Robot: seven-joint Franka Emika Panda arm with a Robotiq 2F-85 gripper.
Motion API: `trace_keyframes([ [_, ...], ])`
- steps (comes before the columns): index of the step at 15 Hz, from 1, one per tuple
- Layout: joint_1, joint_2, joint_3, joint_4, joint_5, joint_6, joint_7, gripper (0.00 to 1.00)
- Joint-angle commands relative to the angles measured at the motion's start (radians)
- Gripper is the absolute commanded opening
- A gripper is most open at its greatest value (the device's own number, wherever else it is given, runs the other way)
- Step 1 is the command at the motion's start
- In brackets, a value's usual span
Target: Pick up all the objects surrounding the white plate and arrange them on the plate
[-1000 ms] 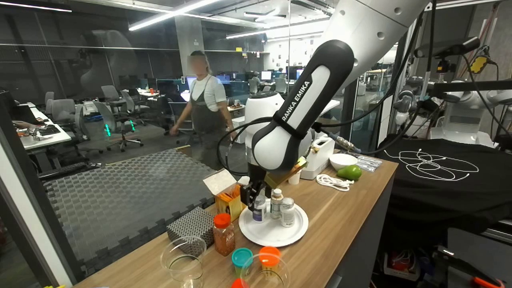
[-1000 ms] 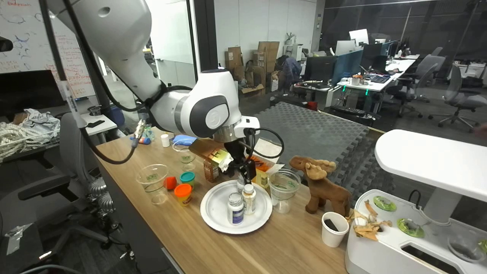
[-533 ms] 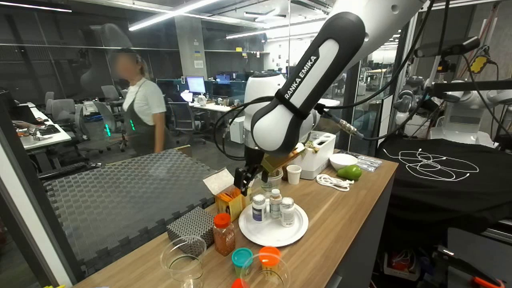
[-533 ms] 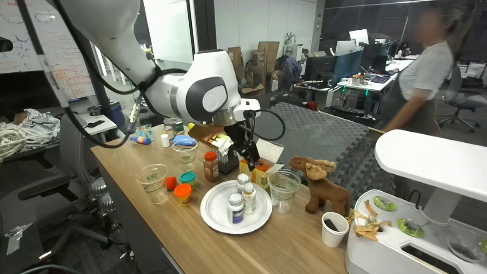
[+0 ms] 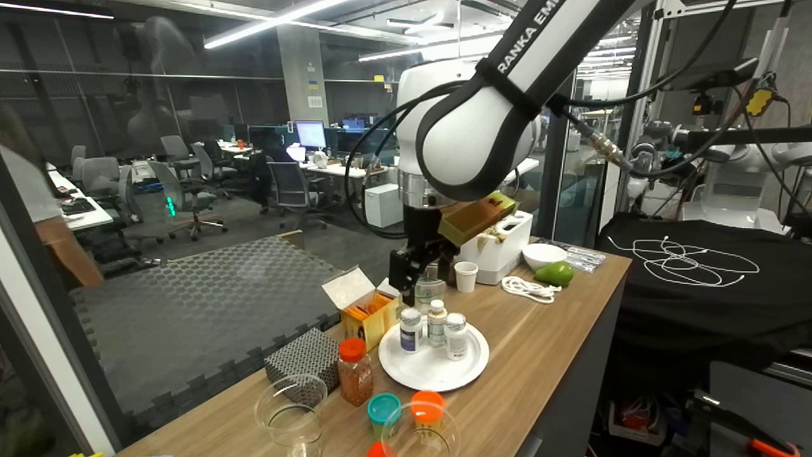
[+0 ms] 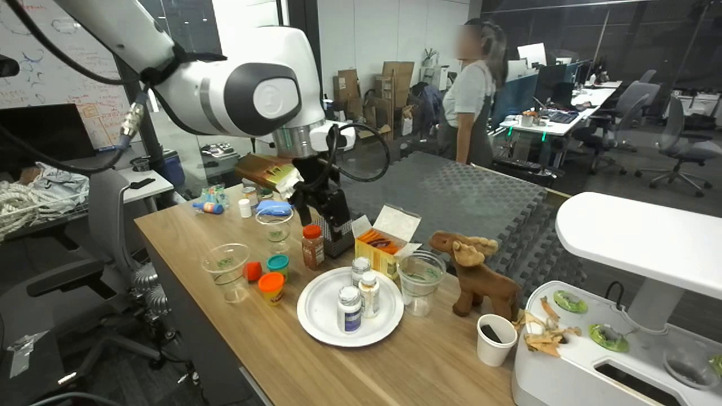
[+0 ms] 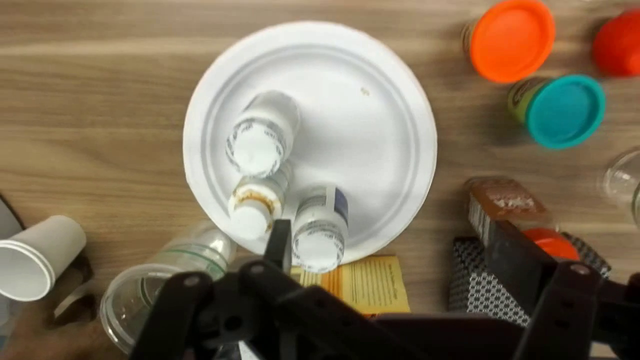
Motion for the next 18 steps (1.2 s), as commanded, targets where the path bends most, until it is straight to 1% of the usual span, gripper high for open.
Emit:
trace_keyframes([
  [1,-0.009,-0.158,0.061,-0.137,0.028,-0.079,-0.018,1.00],
  [3,-0.014,-0.202,0.103,-0.183,0.075,-0.086,-0.040,1.00],
  [7,-0.004,-0.247,0.168,-0.260,0.177,-0.091,-0.061,1.00],
  [10,0.011,-0.253,0.198,-0.312,0.190,-0.074,-0.031,1.00],
  [12,0.017,-0.243,0.215,-0.334,0.197,-0.048,-0.026,1.00],
  [18,0.032,-0.190,0.248,-0.362,0.267,0.091,-0.025,1.00],
])
